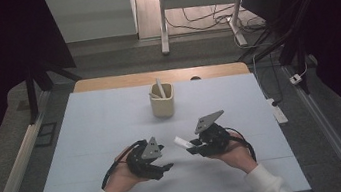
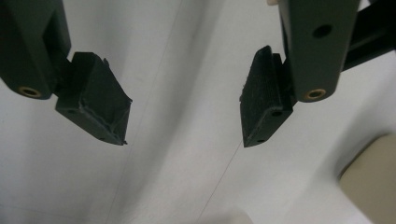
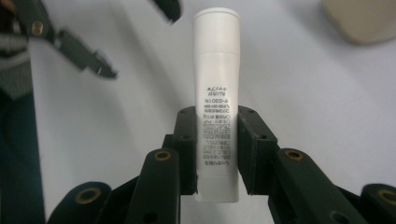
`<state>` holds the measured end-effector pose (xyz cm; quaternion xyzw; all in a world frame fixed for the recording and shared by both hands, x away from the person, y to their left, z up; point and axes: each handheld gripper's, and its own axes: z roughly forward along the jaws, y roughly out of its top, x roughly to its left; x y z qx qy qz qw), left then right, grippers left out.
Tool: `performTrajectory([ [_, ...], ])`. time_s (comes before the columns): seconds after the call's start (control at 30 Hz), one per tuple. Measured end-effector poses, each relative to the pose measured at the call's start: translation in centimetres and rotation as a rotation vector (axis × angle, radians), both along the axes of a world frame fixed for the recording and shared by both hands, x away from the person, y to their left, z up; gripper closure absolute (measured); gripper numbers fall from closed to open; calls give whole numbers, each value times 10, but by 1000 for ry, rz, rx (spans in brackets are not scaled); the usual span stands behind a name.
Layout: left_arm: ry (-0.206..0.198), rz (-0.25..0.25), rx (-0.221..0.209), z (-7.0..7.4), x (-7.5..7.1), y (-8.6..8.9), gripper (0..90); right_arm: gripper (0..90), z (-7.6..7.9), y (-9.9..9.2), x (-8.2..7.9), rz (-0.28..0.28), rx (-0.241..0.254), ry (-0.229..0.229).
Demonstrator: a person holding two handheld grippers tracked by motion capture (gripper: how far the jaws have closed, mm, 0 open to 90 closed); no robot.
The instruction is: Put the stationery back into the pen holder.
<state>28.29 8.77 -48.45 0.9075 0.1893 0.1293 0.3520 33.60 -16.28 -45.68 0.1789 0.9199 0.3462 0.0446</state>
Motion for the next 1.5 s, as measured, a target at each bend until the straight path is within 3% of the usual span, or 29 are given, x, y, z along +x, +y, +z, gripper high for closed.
performTrajectory([
  [0.27, 23, 46, -26, -6, -9, 23, 326, 707, 7, 4, 26, -107, 231, -67],
  [0.47, 29, 85, -55, -9, -17, 39, 323, 707, 18, 13, 41, -177, 330, -130],
  [0.7, 28, 125, -80, -11, -28, 61, 321, 707, 23, 27, 62, -241, 380, -180],
  [1.17, 32, 185, -112, -14, -33, 91, 314, 706, 32, 53, 114, -357, 495, -223],
  [1.23, 32, 194, -115, -13, -34, 94, 312, 706, 30, 57, 119, -367, 501, -236],
  [1.5, 30, 214, -144, -10, -33, 102, 303, 706, 11, 70, 141, -402, 524, -209],
])
